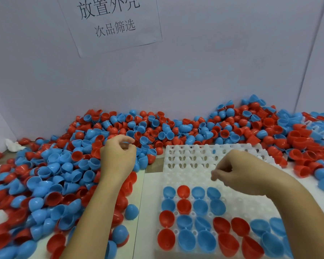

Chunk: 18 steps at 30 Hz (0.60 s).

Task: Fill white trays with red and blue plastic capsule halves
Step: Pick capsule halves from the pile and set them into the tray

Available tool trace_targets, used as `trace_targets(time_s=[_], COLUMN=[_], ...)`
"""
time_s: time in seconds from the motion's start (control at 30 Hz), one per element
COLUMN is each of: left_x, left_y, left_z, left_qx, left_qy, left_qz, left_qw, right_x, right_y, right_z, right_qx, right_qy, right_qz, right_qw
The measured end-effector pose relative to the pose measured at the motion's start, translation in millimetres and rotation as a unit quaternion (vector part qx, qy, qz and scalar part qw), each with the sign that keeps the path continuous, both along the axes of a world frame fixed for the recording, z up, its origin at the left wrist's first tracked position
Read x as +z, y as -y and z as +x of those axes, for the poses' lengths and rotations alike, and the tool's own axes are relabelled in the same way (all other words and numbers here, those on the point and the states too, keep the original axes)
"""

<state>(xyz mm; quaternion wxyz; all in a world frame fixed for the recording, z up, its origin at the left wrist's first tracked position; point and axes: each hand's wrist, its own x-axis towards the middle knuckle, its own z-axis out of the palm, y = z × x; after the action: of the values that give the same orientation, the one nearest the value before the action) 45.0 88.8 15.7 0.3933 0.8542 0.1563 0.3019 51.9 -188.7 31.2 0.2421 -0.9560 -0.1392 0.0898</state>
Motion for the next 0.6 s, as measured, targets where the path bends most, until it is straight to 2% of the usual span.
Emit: trace_targets(time_s=[0.1,0.23,0.3,0.4,0.5,0.6], left_x=[4.0,-2.5,-8.7,-12.2,-7.8,3.9], left_y=[-2.1,4.0,8.9,15.5,21.7,31.9], left_z=[21.3,44.2,48.9,52.3,52.8,44.6], left_qx=[-0.018,-0.070,-0.080,-0.054,-0.040,-0.059], left_qy=[-0.117,-0.286,-0.322,-0.328,-0.315,-0.248], left_qz=[0.141,0.269,0.314,0.357,0.350,0.257], left_qw=[0.983,0.917,0.890,0.873,0.881,0.932], right_x=[-6.8,-14.3,-15.1,-13.4,-11.7,-11.3], right_y=[-3.2,-12.9,-16.8,-20.1,-21.3,-23.5], right_z=[7.0,9.2,8.6,7.5,5.8,4.7], right_qx=[-0.008,-0.005,-0.002,0.002,-0.001,0.001], right_qy=[0.062,0.076,0.083,0.090,0.106,0.115], right_qz=[0.077,0.116,0.131,0.155,0.181,0.199], right_qw=[0.995,0.990,0.988,0.984,0.978,0.973])
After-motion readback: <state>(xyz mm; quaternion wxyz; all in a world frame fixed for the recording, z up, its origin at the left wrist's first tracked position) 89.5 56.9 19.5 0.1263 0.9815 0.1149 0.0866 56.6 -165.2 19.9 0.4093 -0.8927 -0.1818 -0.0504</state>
